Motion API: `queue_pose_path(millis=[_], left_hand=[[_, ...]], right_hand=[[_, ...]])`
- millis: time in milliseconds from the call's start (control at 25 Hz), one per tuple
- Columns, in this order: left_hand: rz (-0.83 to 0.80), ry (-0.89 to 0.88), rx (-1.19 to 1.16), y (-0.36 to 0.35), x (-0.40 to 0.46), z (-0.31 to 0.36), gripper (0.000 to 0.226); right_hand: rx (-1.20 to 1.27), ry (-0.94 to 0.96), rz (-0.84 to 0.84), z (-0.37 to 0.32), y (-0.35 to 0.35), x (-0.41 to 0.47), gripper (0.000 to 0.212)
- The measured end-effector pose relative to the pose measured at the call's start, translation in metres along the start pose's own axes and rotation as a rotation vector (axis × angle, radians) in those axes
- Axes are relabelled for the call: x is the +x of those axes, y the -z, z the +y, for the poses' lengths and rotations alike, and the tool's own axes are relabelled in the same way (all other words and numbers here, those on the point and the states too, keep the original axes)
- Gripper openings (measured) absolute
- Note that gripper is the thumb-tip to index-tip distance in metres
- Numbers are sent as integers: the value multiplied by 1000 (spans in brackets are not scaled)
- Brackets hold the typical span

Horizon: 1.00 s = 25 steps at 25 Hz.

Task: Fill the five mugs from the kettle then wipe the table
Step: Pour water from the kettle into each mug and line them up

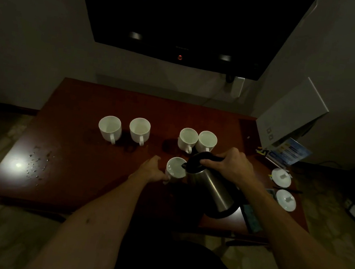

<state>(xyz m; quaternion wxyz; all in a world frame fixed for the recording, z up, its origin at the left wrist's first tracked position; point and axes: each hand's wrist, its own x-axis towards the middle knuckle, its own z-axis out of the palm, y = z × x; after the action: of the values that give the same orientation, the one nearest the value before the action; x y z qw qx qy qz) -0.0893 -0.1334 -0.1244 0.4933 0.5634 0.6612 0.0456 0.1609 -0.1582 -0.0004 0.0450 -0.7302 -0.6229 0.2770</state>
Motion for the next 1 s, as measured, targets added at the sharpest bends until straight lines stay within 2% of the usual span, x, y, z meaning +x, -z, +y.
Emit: queue_pose_path(millis=[400, 600, 720, 800, 1000], left_hand=[[-15, 35, 7, -7, -4, 2, 101], [-11, 55, -11, -13, 0, -1, 107], [9, 65, -9, -18, 1, -5, 111], [37, 64, 6, -24, 0, -3, 105], [149, 42, 115, -34, -15, 14, 77]], right_hand=[[-2, -1, 14, 2, -3, -4, 43], [88, 34, 48, 16, -9, -10, 57], [233, 42, 78, 28, -19, -20, 73], [310, 32, 125, 37, -28, -26, 80], [405, -16, 298, 51, -51, -32, 61]])
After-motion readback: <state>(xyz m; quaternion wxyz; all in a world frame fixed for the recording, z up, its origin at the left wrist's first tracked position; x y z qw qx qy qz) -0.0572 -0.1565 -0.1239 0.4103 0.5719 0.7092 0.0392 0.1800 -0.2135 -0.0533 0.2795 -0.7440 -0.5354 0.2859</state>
